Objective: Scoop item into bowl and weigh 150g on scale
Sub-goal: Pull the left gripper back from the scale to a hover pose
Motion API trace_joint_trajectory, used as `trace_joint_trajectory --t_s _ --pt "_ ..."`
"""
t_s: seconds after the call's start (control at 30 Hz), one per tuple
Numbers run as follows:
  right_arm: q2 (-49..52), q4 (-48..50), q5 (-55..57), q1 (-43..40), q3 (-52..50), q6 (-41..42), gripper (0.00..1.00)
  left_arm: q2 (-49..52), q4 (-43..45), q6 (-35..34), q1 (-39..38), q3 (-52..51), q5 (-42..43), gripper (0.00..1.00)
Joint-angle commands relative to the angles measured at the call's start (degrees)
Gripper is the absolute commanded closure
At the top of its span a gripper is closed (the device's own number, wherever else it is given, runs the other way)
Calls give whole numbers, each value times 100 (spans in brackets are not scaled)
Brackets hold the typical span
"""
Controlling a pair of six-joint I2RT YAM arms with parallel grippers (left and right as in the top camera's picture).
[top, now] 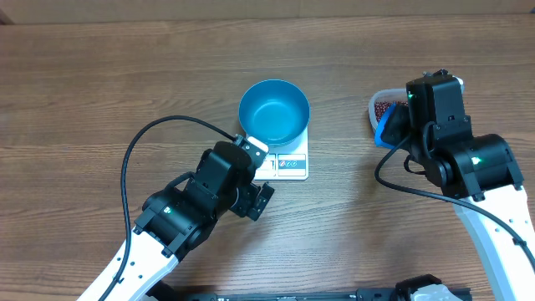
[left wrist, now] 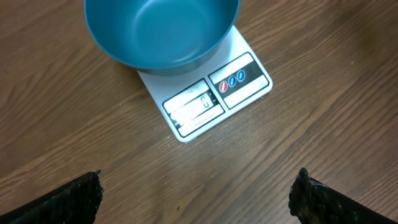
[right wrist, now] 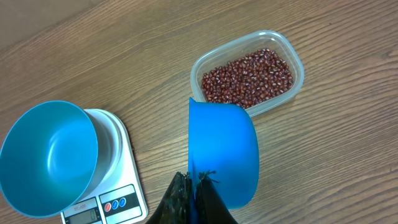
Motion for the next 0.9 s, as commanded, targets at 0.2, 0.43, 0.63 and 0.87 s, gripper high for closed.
trace_joint_trajectory --t_s 0.2,0.43,0.63,0.87 --pt "-15 -101 11 -26 125 13 96 -87 339 278 31 -98 -26 0" --pt "-15 -94 11 -26 125 15 96 -450 710 295 28 -673 -31 0" --pt "-15 -111 -101 -26 125 28 96 -431 721 278 28 -942 120 0" --pt "-15 -118 -101 -26 127 35 96 -474 1239 232 24 -1545 256 0"
